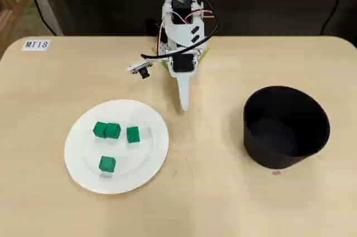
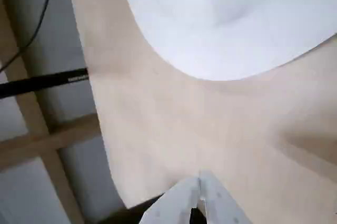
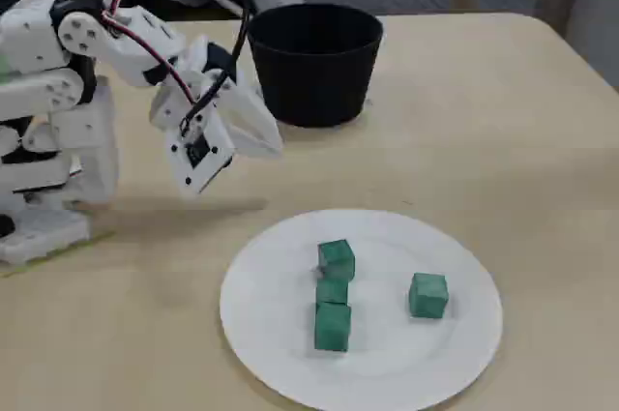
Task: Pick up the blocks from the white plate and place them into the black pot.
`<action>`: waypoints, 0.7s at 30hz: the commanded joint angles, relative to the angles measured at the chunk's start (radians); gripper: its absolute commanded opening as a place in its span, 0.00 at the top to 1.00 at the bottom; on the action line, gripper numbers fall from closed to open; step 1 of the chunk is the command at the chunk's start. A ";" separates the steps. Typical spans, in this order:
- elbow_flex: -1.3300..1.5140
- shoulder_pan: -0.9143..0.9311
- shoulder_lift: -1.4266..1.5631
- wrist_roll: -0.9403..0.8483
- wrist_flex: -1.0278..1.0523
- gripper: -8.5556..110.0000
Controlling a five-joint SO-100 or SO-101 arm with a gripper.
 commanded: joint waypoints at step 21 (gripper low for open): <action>-0.565 0.124 -0.549 -0.129 0.140 0.95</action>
